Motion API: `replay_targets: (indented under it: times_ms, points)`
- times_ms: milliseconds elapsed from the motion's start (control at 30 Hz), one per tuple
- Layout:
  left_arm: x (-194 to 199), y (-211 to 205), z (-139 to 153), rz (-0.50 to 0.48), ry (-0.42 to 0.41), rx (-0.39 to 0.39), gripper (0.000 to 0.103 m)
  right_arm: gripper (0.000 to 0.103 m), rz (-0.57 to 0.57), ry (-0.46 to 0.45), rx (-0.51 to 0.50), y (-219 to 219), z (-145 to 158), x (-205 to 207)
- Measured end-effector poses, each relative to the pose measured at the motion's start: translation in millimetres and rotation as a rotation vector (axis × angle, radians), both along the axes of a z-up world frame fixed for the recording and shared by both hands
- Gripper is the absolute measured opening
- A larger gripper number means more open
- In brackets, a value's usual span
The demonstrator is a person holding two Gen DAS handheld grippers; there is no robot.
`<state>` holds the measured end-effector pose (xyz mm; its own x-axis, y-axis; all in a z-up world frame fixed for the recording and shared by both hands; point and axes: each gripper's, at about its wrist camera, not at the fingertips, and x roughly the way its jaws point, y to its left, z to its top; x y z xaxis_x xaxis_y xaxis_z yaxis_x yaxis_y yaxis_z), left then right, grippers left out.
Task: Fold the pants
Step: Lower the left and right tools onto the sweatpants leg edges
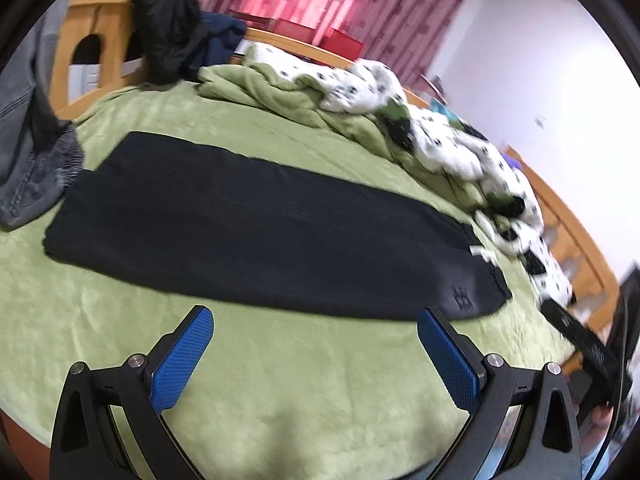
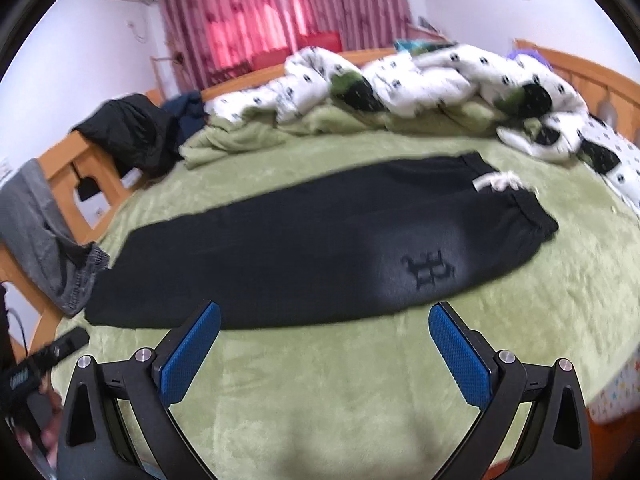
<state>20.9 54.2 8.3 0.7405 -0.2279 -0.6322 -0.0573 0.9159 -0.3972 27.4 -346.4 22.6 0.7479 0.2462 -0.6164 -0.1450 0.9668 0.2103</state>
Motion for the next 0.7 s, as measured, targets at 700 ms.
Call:
replay_targets:
  times_ms: [700]
  points:
    - [26.6, 71.7, -131.9, 0.212, 0.194, -0.157, 0.090, 0.074, -0.220, 0.132, -0.099, -102.7, -101.9, 63.9]
